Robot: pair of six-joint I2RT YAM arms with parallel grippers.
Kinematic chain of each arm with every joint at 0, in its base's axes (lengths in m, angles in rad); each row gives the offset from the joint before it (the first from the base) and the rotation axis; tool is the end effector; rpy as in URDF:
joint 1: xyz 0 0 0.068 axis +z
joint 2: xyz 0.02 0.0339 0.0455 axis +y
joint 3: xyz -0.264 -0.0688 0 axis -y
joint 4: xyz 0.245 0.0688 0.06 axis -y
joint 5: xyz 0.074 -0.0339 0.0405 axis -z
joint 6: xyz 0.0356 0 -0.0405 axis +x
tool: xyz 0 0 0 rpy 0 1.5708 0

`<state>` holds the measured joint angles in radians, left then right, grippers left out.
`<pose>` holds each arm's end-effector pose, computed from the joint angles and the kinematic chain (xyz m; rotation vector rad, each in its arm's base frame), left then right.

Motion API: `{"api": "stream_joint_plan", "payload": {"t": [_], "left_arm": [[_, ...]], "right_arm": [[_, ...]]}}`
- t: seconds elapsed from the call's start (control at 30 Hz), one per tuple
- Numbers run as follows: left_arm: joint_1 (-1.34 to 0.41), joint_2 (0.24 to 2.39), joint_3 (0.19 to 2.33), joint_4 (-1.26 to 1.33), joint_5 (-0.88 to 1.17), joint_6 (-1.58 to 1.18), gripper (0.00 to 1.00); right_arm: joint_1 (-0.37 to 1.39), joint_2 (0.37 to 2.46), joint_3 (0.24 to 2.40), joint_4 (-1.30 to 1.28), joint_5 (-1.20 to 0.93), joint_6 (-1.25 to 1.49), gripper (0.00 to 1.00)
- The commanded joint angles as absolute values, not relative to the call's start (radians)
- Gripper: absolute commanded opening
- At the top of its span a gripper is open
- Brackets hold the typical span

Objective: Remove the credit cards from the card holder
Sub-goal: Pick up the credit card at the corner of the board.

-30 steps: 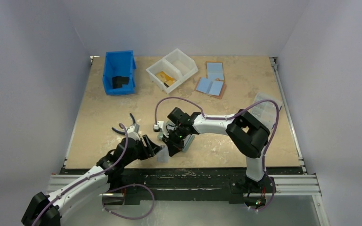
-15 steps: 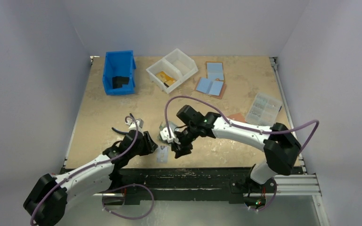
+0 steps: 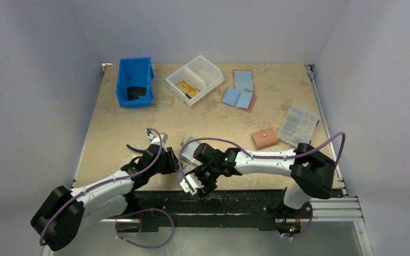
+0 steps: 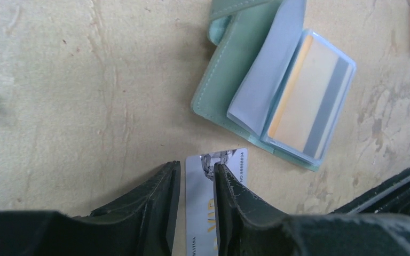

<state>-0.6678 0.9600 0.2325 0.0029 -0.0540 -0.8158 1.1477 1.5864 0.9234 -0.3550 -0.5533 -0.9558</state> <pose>0.1374 -0.1059 0.1390 -0.2063 2.3879 -0.6814 0.1098 0.2893 0.1852 -2.3051 1.0815 0.7863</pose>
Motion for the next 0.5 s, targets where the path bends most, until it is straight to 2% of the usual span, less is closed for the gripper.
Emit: {"api": "stream_joint_plan", "payload": {"t": [0.0, 0.1, 0.27, 0.47], "left_arm": [[-0.662, 0.958, 0.19, 0.034, 0.048, -0.845, 0.33], [-0.661, 0.975, 0.179, 0.045, 0.076, -0.847, 0.31], [-0.663, 1.0, 0.163, 0.076, 0.127, -0.866, 0.22], [-0.674, 0.978, 0.132, 0.098, 0.165, -0.894, 0.19]], "right_arm": [[1.219, 1.581, 0.913, -0.268, -0.42, -0.989, 0.61], [1.271, 1.601, 0.923, -0.255, -0.363, -0.976, 0.61], [1.287, 1.62, 0.931, -0.225, -0.305, -0.927, 0.61], [1.304, 1.643, 0.927, -0.2, -0.228, -0.917, 0.62]]}}
